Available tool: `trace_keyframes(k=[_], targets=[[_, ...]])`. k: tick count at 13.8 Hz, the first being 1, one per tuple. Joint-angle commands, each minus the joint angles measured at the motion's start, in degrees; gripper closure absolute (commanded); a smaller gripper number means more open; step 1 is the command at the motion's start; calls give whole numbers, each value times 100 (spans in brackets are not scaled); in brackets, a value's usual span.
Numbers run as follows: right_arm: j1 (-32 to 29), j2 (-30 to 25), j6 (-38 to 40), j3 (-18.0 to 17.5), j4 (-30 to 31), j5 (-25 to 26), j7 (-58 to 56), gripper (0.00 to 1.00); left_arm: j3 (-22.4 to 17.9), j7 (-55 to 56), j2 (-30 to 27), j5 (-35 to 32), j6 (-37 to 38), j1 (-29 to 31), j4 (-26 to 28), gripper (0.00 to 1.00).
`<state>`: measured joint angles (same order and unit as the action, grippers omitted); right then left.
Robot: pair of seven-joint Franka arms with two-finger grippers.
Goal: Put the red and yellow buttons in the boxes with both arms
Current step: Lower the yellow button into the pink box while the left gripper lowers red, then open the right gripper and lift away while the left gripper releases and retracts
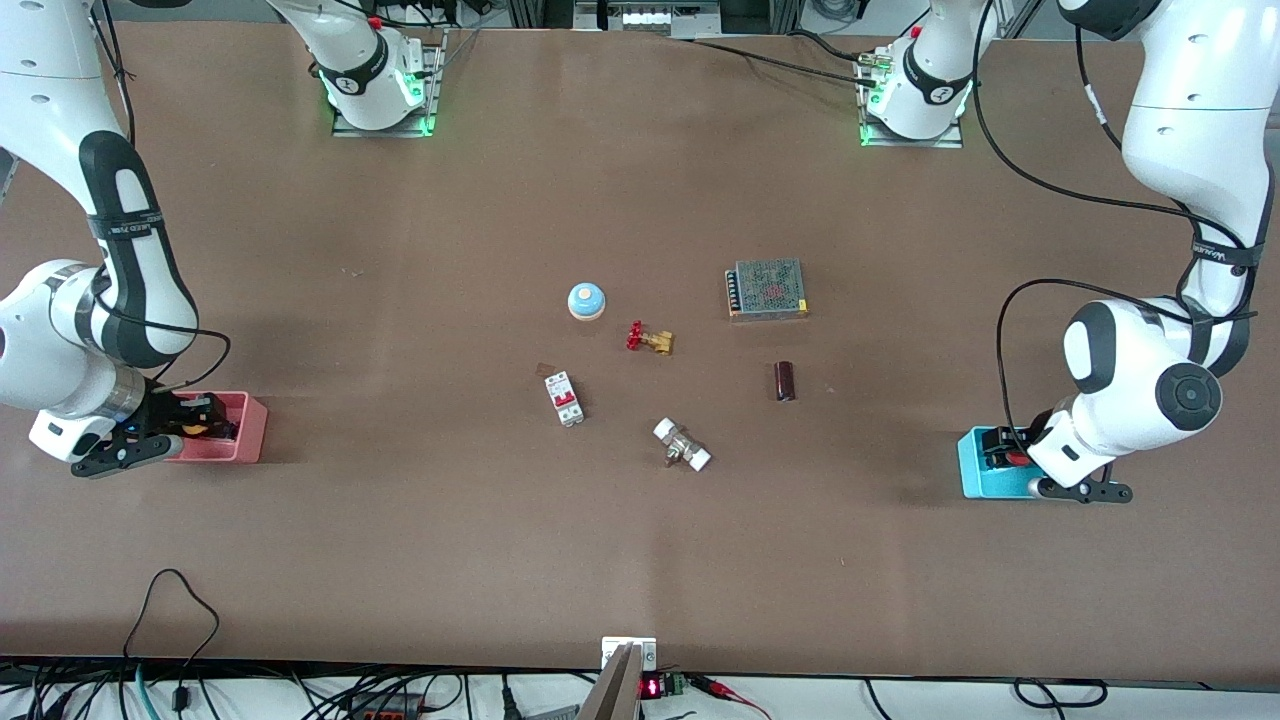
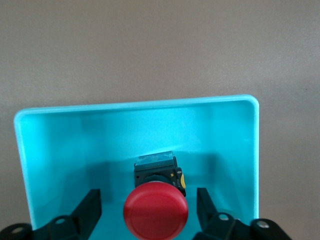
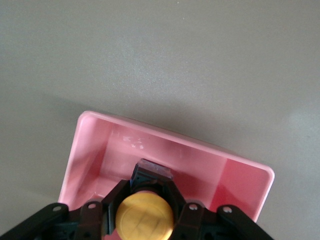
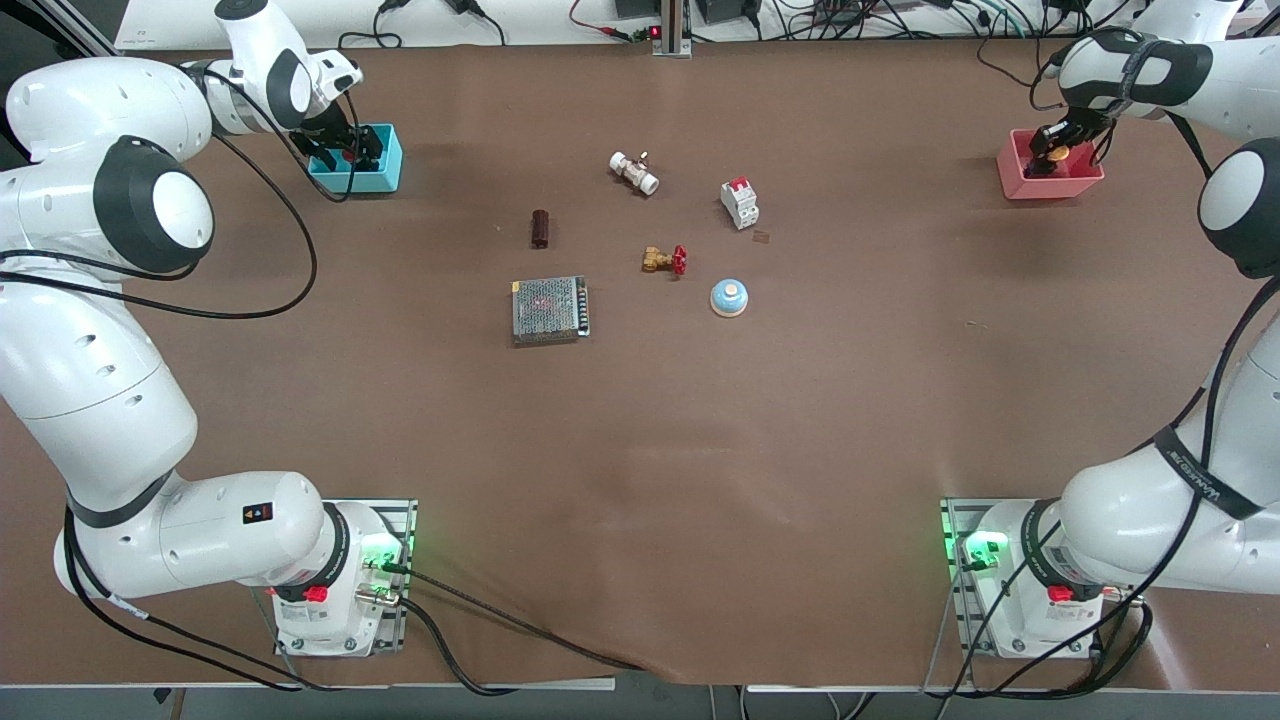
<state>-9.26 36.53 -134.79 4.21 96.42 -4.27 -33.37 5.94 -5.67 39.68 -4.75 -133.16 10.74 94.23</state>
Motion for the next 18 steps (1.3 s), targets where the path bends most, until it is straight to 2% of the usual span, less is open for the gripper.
trace_keyframes(k=[1, 2, 4, 9, 10, 12, 13, 14, 18], targets=[[-50, 3, -12, -52, 0, -109, -126, 64, 30, -22, -398, -158, 133, 16, 103, 0], [-50, 3, -12, -52, 0, -109, -117, 56, 38, -22, -582, -158, 142, -1, 165, 0], [-50, 12, -30, -52, 0, -109, -117, 50, 73, -31, -1039, -123, 369, -80, 271, 0], [-50, 21, -30, -52, 0, -109, -108, 40, 73, 109, -2146, -97, 1423, -659, 288, 0], [-41, 21, -38, -52, 0, -109, -99, 29, 73, 362, -2366, -79, 1608, -791, 288, 0], [-41, 12, -30, -52, -9, -109, -108, 18, 73, 899, -2814, -79, 2029, -906, 280, 0], [-41, 3, -30, -52, -27, -109, -73, 6, 82, 918, -2990, -79, 2153, -907, 254, 0], [-41, -6, -30, -52, -35, -109, -56, 0, 82, 918, -3105, -79, 2259, -907, 236, 0], [-23, -260, 84, -52, -53, -127, -82, 0, -171, 918, -3606, 465, 3260, -907, 183, 0]])
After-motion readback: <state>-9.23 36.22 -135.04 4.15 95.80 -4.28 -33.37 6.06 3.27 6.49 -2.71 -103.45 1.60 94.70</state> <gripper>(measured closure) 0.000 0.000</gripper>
